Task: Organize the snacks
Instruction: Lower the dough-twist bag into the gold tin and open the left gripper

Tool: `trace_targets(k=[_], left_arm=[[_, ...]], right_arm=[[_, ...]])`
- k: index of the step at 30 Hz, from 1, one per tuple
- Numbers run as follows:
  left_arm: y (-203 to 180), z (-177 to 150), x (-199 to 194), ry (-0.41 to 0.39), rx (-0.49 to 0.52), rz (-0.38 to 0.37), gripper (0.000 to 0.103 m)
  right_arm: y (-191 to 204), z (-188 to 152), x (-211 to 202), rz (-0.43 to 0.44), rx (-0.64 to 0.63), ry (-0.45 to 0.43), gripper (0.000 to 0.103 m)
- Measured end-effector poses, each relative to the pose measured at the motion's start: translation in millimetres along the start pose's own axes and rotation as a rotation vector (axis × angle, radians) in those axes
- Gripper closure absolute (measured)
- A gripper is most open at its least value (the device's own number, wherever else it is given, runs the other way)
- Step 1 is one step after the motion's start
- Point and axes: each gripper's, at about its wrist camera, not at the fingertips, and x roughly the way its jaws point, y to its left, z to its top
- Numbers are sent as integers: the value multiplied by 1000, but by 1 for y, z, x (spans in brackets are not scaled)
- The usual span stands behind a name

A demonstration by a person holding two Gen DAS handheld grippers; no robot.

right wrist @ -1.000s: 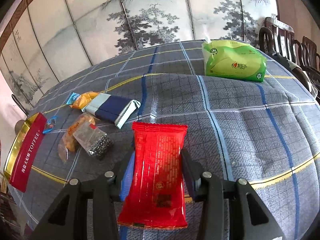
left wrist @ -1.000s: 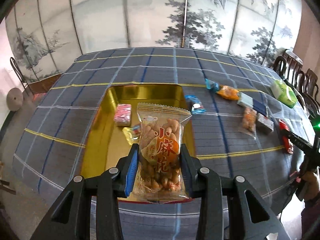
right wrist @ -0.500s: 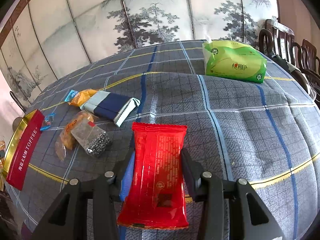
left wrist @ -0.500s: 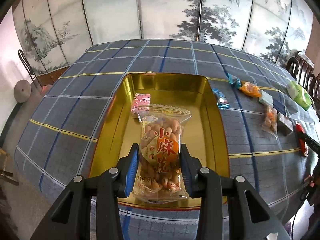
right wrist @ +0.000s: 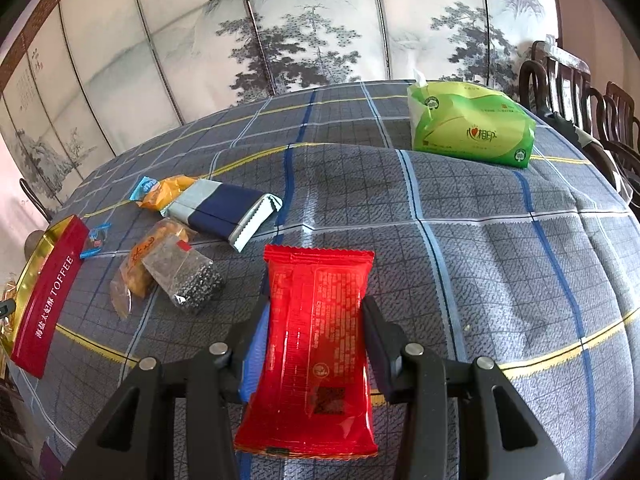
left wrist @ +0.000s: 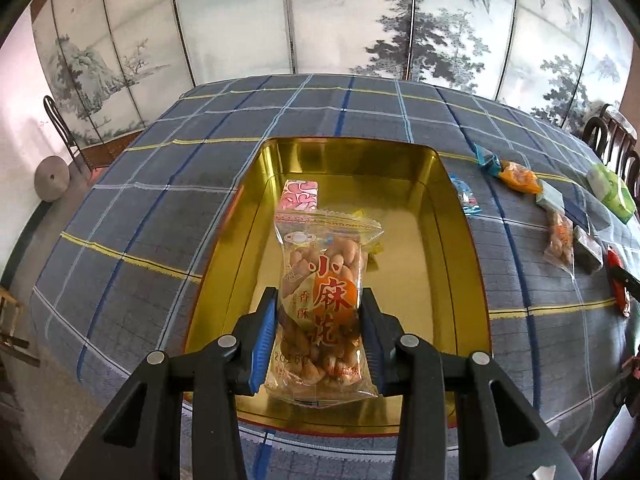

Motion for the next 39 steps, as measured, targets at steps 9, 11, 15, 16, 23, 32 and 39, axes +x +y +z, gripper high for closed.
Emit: trace_targets(k=[9, 11, 15, 16, 23, 32, 39], left_arm=[[3, -3, 8, 8, -10, 10, 67], [4, -4, 9, 8, -12, 12, 67], [6, -4, 13, 14, -16, 11, 67], [7, -4, 14, 16, -20, 12, 67], [11, -6, 20, 34, -40, 2, 67], [16, -9, 25, 45, -59, -20, 66], [18, -9, 14, -36, -67, -33, 35]], right_arm=[[1, 0, 0, -1, -7, 2, 58], [1, 0, 0, -1, -6, 2, 58], [1, 0, 0, -2, -7, 1, 58], [1, 0, 0, -3, -7, 1, 58], [2, 0, 0, -1, -11, 2, 58], [3, 0, 0, -2, -10, 3, 58], [3, 0, 0, -2, -11, 3, 58]])
